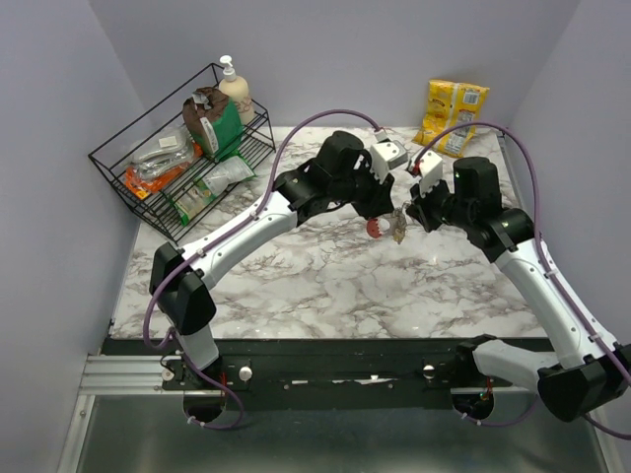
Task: Remove the keys from the keyring
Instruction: Remove the key from the keyring.
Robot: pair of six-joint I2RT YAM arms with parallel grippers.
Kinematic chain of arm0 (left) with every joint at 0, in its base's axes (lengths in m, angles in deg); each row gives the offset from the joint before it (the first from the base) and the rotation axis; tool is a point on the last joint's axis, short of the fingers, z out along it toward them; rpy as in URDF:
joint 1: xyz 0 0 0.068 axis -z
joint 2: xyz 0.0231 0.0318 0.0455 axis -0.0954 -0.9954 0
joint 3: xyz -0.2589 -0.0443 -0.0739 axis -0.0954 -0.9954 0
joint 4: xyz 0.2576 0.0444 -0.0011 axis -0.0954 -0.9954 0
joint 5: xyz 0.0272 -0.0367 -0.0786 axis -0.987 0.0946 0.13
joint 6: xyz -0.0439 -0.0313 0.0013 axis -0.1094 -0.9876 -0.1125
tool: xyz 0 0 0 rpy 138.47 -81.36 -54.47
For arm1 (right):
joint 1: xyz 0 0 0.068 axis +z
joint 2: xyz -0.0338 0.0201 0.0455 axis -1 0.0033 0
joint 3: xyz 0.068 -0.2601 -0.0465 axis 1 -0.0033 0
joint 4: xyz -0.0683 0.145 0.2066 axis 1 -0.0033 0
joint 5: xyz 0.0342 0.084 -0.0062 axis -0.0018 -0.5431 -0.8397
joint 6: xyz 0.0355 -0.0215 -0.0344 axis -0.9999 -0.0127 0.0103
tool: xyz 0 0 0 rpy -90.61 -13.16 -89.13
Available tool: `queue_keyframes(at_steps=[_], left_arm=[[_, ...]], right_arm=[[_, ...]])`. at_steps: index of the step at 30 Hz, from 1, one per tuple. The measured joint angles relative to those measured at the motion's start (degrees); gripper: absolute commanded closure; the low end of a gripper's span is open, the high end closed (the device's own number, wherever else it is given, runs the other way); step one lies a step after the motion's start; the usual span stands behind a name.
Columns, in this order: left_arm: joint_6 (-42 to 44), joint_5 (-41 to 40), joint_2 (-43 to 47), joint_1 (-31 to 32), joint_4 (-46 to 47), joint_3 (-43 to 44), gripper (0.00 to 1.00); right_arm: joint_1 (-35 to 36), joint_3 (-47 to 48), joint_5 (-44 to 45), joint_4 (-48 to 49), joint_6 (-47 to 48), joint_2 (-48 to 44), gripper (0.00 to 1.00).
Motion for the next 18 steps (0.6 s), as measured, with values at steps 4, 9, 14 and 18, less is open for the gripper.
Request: queue_keyframes(at_steps=[4, 9, 14, 18], left_arm=[[-0.31, 0.72, 0.59, -0.98, 1.75, -1.03, 0.69], [-0.66, 1.14, 1.09, -2.19, 4.52, -3.76, 0.69], [-1.03, 1.22, 1.11, -3.15, 8.17, -8.04, 0.7], [-2.01, 2.05, 1.09, -4.31, 10.6, -11.65, 0.7]], right_arm=[[-0.48, -1.05, -0.11, 1.77, -0.66, 0.66, 0.99], [-1.4, -2.45, -0.79, 3.48, -1.33, 2.14, 0.99], [-2.19, -4.46, -1.57, 4.74, -2.01, 3.78, 0.99], [-2.23, -5.51, -2.14, 5.2, -2.19, 5.18, 0.99]])
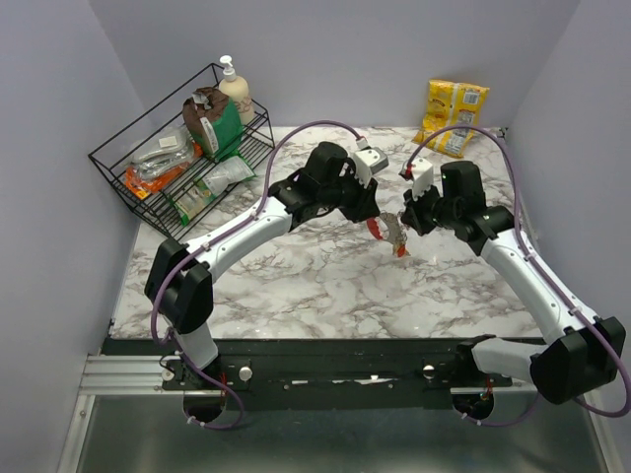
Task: Remove the keys from the keyring
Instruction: Remove the key from the keyring.
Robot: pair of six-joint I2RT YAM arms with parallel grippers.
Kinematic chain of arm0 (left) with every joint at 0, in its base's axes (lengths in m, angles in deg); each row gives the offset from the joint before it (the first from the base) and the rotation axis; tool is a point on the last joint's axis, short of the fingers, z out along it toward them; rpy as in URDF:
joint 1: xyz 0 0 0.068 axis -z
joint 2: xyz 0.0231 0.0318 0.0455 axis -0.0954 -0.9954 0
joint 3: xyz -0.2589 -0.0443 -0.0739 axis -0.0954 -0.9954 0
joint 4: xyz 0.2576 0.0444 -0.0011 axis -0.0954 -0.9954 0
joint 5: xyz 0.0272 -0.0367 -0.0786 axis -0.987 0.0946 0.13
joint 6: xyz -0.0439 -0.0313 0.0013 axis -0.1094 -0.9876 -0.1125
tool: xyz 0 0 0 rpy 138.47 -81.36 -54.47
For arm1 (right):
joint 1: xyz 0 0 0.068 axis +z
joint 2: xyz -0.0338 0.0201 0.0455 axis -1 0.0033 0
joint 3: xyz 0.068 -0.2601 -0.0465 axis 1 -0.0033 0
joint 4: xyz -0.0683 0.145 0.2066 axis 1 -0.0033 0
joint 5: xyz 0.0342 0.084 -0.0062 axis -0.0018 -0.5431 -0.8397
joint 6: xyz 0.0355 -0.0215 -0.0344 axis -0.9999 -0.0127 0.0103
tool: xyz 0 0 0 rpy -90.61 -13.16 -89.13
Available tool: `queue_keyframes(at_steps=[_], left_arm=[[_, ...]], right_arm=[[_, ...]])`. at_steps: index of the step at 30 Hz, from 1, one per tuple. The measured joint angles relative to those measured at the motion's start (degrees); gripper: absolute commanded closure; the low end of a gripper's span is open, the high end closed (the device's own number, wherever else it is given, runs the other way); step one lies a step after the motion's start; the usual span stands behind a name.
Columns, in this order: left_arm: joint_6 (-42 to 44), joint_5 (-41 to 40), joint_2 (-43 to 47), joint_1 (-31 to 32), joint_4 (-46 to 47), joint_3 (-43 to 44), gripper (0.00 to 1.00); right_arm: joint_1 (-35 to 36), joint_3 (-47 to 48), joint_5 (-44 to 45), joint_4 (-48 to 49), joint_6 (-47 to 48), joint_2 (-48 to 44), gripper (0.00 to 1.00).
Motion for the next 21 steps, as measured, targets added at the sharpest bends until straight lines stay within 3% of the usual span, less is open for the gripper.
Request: queue_keyframes(at_steps=[21], left_arm=[[-2.71, 2.99, -2.19, -0.81, 9.16, -3.28, 0.69]], right_arm=[[0.0, -1.46, -5.92, 2.78, -1.46, 8.0, 0.99]])
